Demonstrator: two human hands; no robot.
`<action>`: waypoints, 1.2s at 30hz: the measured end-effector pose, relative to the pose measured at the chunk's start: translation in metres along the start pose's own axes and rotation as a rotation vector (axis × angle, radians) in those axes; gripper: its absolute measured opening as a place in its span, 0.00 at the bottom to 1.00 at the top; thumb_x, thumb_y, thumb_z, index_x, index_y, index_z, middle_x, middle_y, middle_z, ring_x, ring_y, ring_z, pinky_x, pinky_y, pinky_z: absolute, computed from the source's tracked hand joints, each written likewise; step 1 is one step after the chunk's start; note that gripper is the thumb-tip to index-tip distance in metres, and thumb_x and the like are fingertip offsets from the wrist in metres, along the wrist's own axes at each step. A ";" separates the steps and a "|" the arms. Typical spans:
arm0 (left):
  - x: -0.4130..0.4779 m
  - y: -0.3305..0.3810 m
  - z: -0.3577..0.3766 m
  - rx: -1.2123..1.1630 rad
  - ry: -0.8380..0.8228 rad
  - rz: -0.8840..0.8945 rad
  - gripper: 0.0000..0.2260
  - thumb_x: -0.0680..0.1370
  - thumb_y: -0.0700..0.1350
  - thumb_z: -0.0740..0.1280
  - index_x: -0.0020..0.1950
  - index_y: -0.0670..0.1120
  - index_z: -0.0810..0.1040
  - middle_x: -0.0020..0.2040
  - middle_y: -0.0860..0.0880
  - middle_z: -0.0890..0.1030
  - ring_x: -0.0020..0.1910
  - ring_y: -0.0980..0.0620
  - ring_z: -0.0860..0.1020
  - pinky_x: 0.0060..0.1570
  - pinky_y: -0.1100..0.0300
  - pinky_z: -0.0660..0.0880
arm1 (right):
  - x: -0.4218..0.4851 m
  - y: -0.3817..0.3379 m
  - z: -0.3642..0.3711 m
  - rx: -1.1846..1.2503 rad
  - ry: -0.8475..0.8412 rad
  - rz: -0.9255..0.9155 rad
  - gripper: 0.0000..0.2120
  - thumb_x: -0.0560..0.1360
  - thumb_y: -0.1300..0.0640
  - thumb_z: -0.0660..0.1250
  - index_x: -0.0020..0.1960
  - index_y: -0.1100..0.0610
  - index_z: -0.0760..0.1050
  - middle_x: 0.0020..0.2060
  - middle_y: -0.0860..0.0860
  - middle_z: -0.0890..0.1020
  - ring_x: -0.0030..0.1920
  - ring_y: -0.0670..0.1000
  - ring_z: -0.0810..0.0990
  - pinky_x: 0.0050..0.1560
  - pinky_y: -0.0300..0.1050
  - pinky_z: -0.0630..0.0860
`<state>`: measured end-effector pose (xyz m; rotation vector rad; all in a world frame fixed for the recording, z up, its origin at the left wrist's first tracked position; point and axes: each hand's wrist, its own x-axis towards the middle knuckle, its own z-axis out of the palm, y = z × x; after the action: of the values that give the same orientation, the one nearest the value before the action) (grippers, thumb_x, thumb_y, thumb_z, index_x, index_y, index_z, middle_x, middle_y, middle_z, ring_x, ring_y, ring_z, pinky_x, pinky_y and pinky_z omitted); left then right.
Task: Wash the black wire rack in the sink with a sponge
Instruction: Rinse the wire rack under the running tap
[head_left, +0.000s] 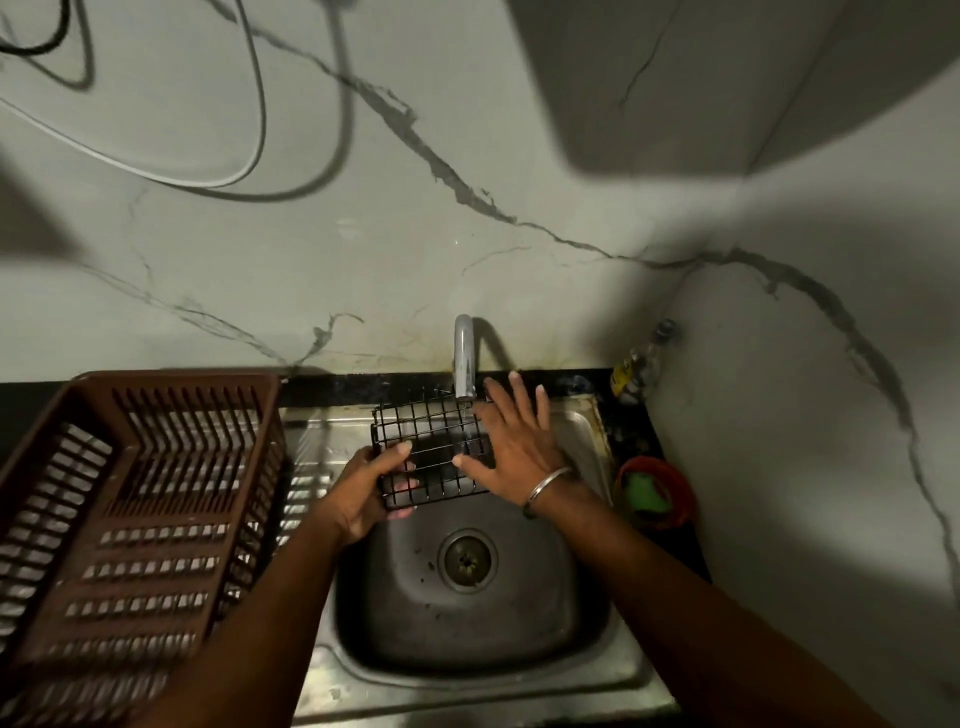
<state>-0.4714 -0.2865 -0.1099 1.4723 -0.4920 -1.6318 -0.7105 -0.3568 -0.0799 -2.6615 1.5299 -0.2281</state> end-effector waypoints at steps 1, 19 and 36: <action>-0.001 -0.003 0.000 -0.030 0.016 0.010 0.30 0.73 0.56 0.80 0.71 0.47 0.75 0.66 0.42 0.82 0.60 0.41 0.82 0.57 0.36 0.80 | -0.005 -0.011 0.006 -0.015 0.003 0.019 0.39 0.78 0.30 0.55 0.83 0.49 0.55 0.85 0.55 0.49 0.84 0.61 0.41 0.81 0.69 0.41; -0.021 0.007 0.016 0.018 0.004 0.133 0.20 0.69 0.60 0.82 0.55 0.55 0.82 0.52 0.44 0.87 0.49 0.45 0.85 0.45 0.48 0.79 | -0.006 -0.076 0.022 0.023 0.043 0.184 0.37 0.84 0.36 0.44 0.85 0.57 0.41 0.83 0.62 0.40 0.83 0.62 0.36 0.82 0.64 0.41; -0.020 -0.011 -0.007 -0.012 0.041 0.116 0.31 0.70 0.58 0.80 0.69 0.49 0.74 0.60 0.45 0.84 0.55 0.45 0.83 0.50 0.43 0.79 | -0.006 -0.062 0.027 0.042 0.093 0.183 0.36 0.84 0.40 0.45 0.85 0.57 0.41 0.84 0.60 0.42 0.84 0.62 0.37 0.83 0.63 0.41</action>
<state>-0.4694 -0.2625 -0.1076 1.4392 -0.5335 -1.5088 -0.6557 -0.3210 -0.0992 -2.4921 1.7629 -0.3723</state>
